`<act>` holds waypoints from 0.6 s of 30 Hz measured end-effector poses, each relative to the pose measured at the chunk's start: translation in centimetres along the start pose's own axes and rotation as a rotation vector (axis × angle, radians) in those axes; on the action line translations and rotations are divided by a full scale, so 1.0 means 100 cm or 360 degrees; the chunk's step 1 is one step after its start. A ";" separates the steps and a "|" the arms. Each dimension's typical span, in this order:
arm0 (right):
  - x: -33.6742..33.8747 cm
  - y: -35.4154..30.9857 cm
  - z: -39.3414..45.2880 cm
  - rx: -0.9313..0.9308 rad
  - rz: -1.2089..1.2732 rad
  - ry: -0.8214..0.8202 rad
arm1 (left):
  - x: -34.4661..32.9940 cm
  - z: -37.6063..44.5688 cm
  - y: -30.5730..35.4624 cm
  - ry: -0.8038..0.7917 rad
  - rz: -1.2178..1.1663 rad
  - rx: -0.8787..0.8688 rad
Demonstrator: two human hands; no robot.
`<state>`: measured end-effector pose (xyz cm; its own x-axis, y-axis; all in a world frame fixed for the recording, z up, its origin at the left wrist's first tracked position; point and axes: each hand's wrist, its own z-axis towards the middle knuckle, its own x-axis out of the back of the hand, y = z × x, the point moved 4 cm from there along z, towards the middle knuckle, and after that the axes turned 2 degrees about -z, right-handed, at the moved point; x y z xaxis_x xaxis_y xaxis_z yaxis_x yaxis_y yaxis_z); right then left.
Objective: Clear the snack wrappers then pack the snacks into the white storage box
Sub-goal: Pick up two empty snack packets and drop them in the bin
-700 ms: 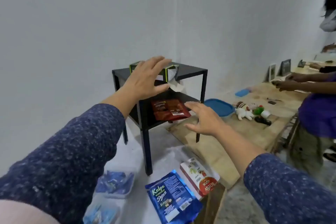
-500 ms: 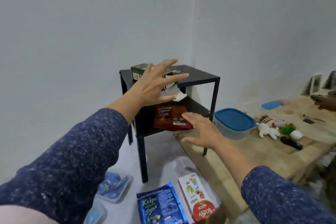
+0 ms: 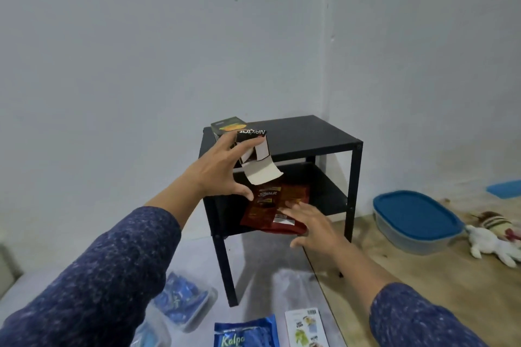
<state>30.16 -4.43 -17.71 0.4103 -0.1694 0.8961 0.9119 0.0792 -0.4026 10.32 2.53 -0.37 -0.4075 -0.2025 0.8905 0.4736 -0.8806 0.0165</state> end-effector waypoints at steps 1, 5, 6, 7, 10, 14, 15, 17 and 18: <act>0.001 0.000 0.001 0.0007 0.0023 0.0006 | -0.001 0.000 0.000 0.0012 -0.0015 0.0027; 0.003 -0.004 0.004 0.0064 0.0105 0.0084 | -0.002 0.002 0.007 0.0214 0.0076 -0.0012; 0.003 -0.004 0.005 0.0062 0.0123 0.0108 | -0.001 0.003 0.009 0.0268 0.0100 -0.0018; 0.004 -0.004 0.004 0.0046 0.0135 0.0114 | -0.001 0.003 0.009 0.0295 0.0114 -0.0002; 0.008 -0.009 0.000 0.0039 0.0161 0.0138 | 0.002 0.000 0.007 0.0343 0.0129 0.0032; 0.022 -0.030 -0.011 0.0231 0.0009 0.0290 | 0.014 -0.009 0.007 0.0505 0.0133 -0.0003; 0.026 -0.036 -0.014 0.0267 -0.0005 0.0294 | 0.021 -0.012 0.007 0.0555 0.0108 0.0018; 0.034 -0.050 -0.017 0.0309 -0.0034 0.0284 | 0.037 -0.021 0.009 0.0649 0.0038 0.0111; 0.038 -0.060 -0.019 0.0332 -0.0026 0.0276 | 0.046 -0.026 0.009 0.0693 -0.0006 0.0155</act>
<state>26.30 -7.37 -12.26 0.4064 -0.3367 0.8494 0.9055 0.2725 -0.3252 6.83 -0.36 2.58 -0.6905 -0.3790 0.6161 0.5340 -0.8417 0.0807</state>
